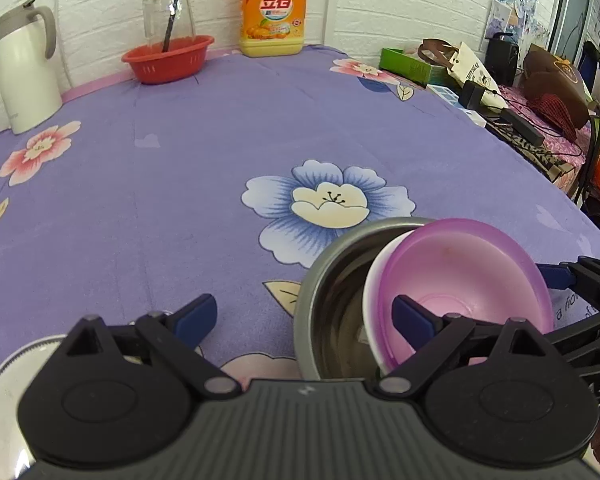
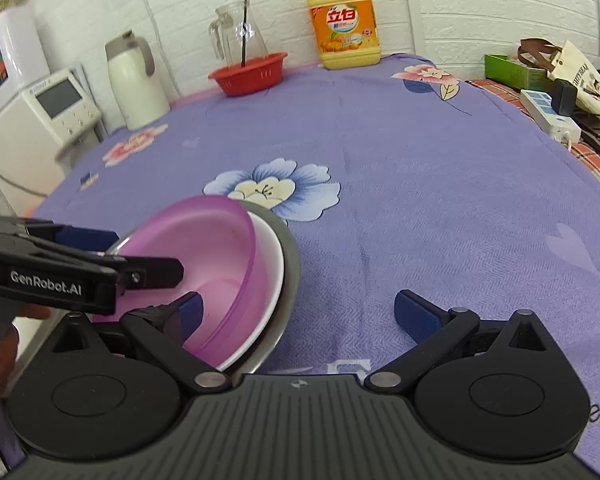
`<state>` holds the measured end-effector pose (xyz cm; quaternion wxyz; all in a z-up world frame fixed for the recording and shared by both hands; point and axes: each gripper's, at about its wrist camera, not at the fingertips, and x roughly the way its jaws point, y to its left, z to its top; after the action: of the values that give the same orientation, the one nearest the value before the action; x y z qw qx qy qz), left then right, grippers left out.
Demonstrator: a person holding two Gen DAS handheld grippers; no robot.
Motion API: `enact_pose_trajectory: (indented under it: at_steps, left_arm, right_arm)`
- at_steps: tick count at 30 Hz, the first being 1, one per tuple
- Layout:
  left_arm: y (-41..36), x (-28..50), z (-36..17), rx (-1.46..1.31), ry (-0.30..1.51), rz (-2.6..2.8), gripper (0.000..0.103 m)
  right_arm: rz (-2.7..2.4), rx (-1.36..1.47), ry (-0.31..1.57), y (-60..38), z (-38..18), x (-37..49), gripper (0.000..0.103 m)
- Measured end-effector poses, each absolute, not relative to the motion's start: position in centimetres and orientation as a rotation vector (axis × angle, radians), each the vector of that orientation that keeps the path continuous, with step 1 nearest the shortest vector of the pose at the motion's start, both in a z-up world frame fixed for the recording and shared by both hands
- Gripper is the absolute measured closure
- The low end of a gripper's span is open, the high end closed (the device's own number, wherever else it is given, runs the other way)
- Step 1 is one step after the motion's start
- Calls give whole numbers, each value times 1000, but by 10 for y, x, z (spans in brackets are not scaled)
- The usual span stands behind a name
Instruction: Organize plates and bowls
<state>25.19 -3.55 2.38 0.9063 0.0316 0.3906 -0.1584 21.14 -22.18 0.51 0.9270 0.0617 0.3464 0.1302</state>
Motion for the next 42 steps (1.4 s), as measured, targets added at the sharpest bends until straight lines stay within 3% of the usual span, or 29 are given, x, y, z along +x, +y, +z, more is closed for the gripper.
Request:
enact_pose_trajectory:
  at_steps: [5, 18, 19, 30, 42]
  left_arm:
    - [-38, 252, 22, 71, 815, -332, 10]
    - [-36, 252, 19, -4, 847, -399, 28]
    - [-36, 251, 19, -8, 844, -398, 29]
    - [-39, 245, 19, -19, 837, -391, 31]
    - [-38, 242, 20, -22, 838, -395, 40]
  right_arm:
    - [249, 77, 694, -211, 9, 203, 0]
    - [298, 158, 682, -213, 8, 199, 0]
    - [300, 166, 681, -213, 8, 199, 4]
    - [302, 179, 676, -209, 6, 197, 2]
    - [303, 177, 678, -209, 6, 195, 4]
